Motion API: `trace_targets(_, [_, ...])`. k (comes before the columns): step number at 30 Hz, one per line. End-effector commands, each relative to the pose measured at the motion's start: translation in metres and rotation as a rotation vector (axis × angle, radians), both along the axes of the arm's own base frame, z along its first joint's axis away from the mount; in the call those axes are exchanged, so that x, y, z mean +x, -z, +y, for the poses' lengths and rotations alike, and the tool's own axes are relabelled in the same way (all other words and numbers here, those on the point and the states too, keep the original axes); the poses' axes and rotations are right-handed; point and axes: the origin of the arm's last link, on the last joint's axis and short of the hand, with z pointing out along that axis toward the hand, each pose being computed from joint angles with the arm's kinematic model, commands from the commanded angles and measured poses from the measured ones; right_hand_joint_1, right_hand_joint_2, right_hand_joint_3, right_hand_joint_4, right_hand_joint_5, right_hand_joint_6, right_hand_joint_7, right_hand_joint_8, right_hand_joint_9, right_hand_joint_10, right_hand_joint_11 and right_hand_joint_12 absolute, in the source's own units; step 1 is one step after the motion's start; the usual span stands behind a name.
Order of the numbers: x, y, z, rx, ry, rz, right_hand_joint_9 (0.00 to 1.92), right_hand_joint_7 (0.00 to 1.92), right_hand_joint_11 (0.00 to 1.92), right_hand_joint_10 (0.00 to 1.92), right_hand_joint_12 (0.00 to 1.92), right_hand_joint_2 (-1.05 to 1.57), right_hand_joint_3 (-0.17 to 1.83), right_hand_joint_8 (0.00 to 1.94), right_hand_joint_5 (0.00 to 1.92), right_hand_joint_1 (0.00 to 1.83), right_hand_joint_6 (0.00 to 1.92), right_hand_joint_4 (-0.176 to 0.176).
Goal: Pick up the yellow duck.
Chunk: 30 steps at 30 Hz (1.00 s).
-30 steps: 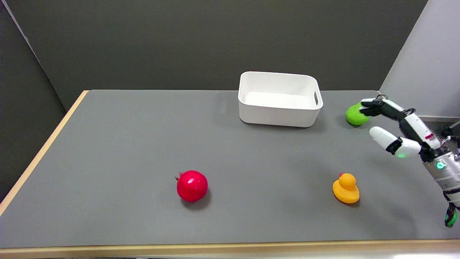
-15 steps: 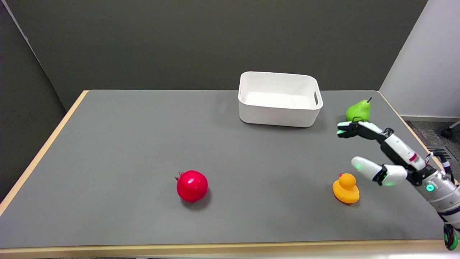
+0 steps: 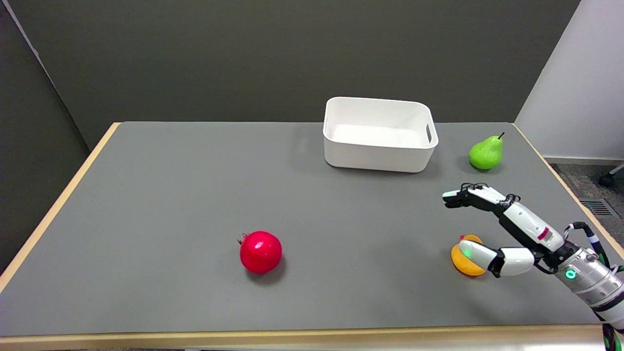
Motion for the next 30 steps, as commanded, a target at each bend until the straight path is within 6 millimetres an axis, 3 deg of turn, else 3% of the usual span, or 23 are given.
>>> trace_targets(1, [-0.017, -0.019, 0.020, -0.143, 0.130, 0.154, 0.24, 0.42, 0.09, 0.95, 1.31, 0.62, 0.79, 0.56, 0.30, 0.43, 0.55, -0.076])
trace_targets(9, [-0.025, -0.036, 0.027, -0.213, 0.164, 0.152, 0.22, 0.40, 0.06, 0.92, 1.28, 0.62, 0.79, 0.53, 0.28, 0.43, 0.51, -0.072])
trace_targets(23, [-0.043, -0.026, 0.035, -0.199, 0.233, 0.186, 0.20, 0.35, 0.04, 0.90, 1.25, 0.62, 0.81, 0.49, 0.26, 0.50, 0.49, -0.074])
trace_targets(30, [-0.040, -0.025, 0.031, -0.195, 0.220, 0.186, 0.20, 0.35, 0.04, 0.90, 1.25, 0.62, 0.81, 0.49, 0.26, 0.51, 0.48, -0.075])
